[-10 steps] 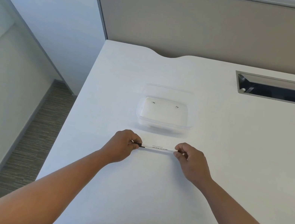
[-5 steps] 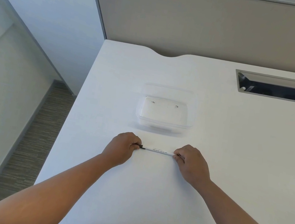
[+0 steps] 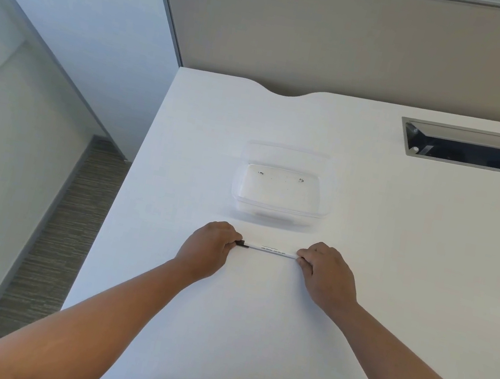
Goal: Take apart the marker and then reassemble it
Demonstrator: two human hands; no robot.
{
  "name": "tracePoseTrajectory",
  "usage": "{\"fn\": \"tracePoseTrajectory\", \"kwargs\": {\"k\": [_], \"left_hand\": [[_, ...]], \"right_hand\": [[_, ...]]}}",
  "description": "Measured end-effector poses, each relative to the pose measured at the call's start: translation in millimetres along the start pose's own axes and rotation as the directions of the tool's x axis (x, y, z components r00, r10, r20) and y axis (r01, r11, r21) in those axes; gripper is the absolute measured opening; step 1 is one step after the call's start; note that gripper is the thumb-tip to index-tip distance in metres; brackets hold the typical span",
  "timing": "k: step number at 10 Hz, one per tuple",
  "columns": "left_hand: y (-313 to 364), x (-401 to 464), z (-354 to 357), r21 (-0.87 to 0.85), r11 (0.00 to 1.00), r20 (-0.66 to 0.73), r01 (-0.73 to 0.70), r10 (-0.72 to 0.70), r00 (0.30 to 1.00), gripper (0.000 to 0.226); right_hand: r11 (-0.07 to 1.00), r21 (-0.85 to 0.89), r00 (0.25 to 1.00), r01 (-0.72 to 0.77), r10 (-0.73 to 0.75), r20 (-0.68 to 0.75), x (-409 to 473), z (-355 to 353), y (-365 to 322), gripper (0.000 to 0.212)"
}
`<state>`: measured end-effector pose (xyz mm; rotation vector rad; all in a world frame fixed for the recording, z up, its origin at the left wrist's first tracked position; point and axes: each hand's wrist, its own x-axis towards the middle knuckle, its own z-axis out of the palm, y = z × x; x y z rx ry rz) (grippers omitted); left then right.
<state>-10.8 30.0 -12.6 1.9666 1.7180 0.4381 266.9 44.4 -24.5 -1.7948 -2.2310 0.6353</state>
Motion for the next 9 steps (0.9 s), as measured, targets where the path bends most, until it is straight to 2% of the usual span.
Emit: {"fn": "tracePoseTrajectory", "kwargs": {"k": [6,9], "left_hand": [[4.2,-1.5,-5.6,0.041,0.999,0.031,0.011,-0.012,0.999,0.021],[7.0,1.6,-6.2,0.071,0.997,0.032,0.019,-0.021,0.999,0.031]], "right_hand": [[1.0,-0.012,0.999,-0.019,0.019,0.04,-0.8,-5.8,-8.4,0.024],[1.0,-0.003,1.0,0.014,-0.014,0.019,-4.4,-5.8,-9.4,0.026]]}}
